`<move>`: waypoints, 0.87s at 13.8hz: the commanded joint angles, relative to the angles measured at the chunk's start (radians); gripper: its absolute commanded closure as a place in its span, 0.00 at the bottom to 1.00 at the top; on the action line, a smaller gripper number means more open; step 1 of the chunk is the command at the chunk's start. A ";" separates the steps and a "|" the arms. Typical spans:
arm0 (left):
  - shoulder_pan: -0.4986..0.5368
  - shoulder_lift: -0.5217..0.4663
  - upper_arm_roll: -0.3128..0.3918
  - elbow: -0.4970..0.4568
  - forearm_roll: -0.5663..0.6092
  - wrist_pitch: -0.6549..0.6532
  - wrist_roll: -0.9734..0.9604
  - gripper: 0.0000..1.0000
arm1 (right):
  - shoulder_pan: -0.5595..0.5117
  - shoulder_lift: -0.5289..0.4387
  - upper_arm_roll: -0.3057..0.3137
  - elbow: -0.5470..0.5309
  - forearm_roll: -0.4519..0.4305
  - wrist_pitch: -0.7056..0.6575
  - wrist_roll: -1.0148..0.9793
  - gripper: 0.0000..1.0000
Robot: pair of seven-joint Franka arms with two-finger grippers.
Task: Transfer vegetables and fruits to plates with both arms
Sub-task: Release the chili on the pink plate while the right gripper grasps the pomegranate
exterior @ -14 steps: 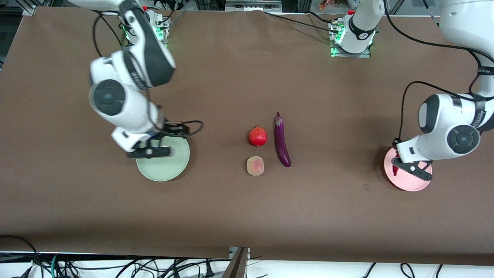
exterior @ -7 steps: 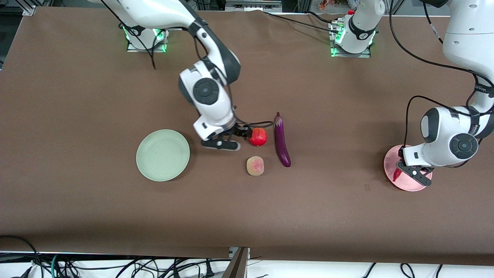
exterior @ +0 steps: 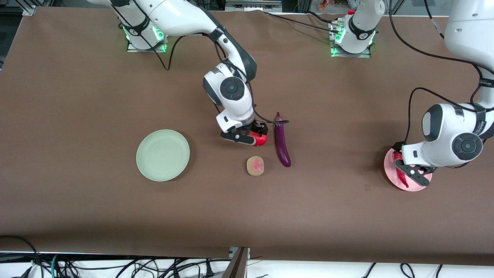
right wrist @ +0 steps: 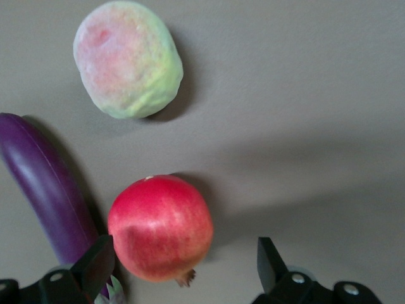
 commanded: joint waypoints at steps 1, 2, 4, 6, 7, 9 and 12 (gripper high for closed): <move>-0.012 -0.019 -0.104 0.082 0.007 -0.185 -0.165 0.00 | 0.020 0.048 -0.014 0.067 -0.013 0.020 0.039 0.00; -0.018 -0.019 -0.144 0.093 0.007 -0.219 -0.251 0.00 | 0.022 0.059 -0.014 0.082 -0.024 0.020 0.056 0.00; -0.044 -0.019 -0.204 0.091 0.007 -0.238 -0.397 0.00 | 0.032 0.079 -0.014 0.084 -0.065 0.026 0.076 0.00; -0.101 -0.014 -0.212 0.091 -0.022 -0.241 -0.517 0.00 | 0.040 0.105 -0.014 0.084 -0.096 0.073 0.096 0.00; -0.125 -0.008 -0.212 0.091 -0.094 -0.239 -0.564 0.00 | 0.040 0.111 -0.014 0.084 -0.102 0.078 0.096 0.00; -0.156 0.016 -0.210 0.093 -0.189 -0.226 -0.668 0.00 | 0.040 0.103 -0.014 0.084 -0.122 0.076 0.089 0.10; -0.184 0.042 -0.210 0.093 -0.281 -0.186 -0.752 0.00 | 0.010 0.065 -0.016 0.084 -0.122 0.026 0.063 0.61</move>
